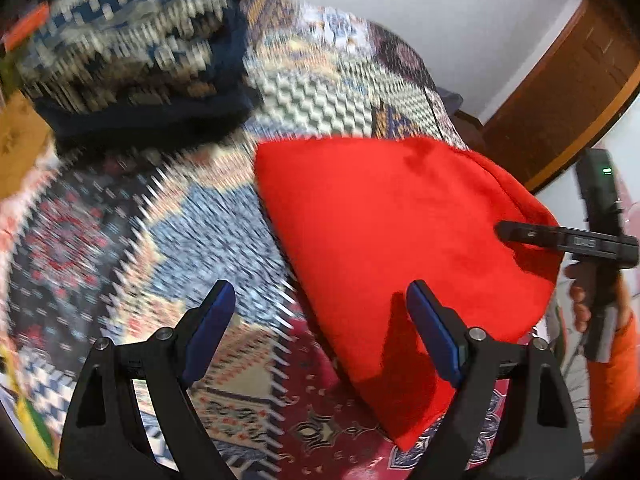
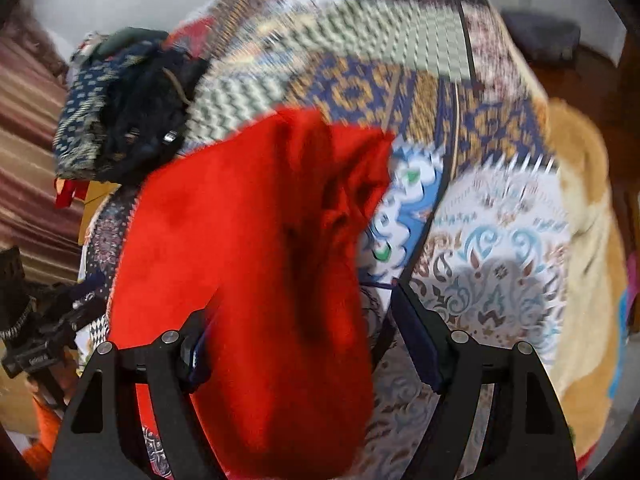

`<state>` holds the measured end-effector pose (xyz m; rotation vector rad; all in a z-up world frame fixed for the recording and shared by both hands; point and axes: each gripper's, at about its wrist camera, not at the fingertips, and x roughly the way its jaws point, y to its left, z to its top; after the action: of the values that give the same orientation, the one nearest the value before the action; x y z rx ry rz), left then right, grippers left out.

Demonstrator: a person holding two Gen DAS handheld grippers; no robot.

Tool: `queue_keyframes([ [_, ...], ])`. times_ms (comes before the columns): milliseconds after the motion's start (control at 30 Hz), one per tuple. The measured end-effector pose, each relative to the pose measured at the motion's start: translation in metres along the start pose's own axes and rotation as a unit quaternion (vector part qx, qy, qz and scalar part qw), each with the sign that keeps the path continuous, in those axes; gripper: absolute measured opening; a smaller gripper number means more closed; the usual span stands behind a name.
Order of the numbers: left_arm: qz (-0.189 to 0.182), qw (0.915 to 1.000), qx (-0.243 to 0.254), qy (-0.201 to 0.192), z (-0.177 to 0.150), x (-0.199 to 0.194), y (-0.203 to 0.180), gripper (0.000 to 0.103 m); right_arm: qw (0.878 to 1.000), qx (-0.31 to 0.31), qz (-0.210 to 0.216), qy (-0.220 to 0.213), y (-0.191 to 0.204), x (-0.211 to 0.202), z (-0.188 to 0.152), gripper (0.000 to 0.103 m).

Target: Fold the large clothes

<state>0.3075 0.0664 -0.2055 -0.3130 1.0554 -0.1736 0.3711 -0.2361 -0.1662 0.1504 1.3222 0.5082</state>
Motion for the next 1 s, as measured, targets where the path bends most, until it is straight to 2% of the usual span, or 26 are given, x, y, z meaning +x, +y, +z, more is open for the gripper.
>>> queue_keyframes([
  [100, -0.049, 0.9978, -0.031, 0.033, -0.001, 0.02, 0.005, 0.088, 0.997, 0.043, 0.053, 0.028, -0.018, 0.014, 0.004, 0.076],
  [200, -0.128, 0.9854, -0.087, 0.07, 0.002, 0.044, 0.015, 0.088, 0.995, 0.045, 0.077, 0.039, -0.019, 0.016, 0.01, 0.076],
  [333, -0.166, 0.9738, -0.125, 0.092, 0.008, 0.065, 0.02, 0.088, 0.988, 0.055, 0.122, 0.07, -0.02, 0.033, 0.017, 0.076],
  [500, -0.173, 0.9731, -0.121, 0.092, 0.018, 0.075, 0.011, 0.088, 0.984, 0.065, 0.146, 0.083, -0.017, 0.042, 0.022, 0.074],
  [567, -0.18, 0.9717, -0.119, 0.096, 0.02, 0.08, 0.009, 0.087, 0.983, 0.061, 0.153, 0.084, -0.015, 0.042, 0.021, 0.061],
  [600, -0.181, 0.9723, -0.114, 0.095, 0.021, 0.081, 0.006, 0.087, 0.982, 0.067, 0.156, 0.085, -0.015, 0.043, 0.02, 0.059],
  [633, -0.18, 0.9728, -0.111, 0.095, 0.021, 0.081, 0.005, 0.086, 0.981, 0.074, 0.158, 0.086, -0.015, 0.043, 0.019, 0.051],
  [667, -0.178, 0.9737, -0.108, 0.092, 0.02, 0.081, 0.003, 0.083, 0.979, 0.08, 0.163, 0.087, -0.016, 0.043, 0.019, 0.044],
  [767, -0.177, 0.9748, -0.105, 0.087, 0.021, 0.078, -0.001, 0.069, 0.974, 0.108, 0.181, 0.089, -0.022, 0.039, 0.015, 0.033],
  [833, -0.174, 0.9762, -0.102, 0.079, 0.021, 0.07, -0.001, 0.057, 0.973, 0.115, 0.181, 0.085, -0.022, 0.033, 0.012, 0.03],
  [867, -0.17, 0.978, -0.096, 0.074, 0.022, 0.065, -0.002, 0.046, 0.974, 0.112, 0.178, 0.082, -0.019, 0.029, 0.011, 0.028],
  [1000, -0.131, 0.9902, -0.022, 0.042, 0.033, 0.032, -0.028, 0.039, 0.981, 0.077, 0.17, 0.048, 0.007, 0.0, 0.014, 0.024],
])
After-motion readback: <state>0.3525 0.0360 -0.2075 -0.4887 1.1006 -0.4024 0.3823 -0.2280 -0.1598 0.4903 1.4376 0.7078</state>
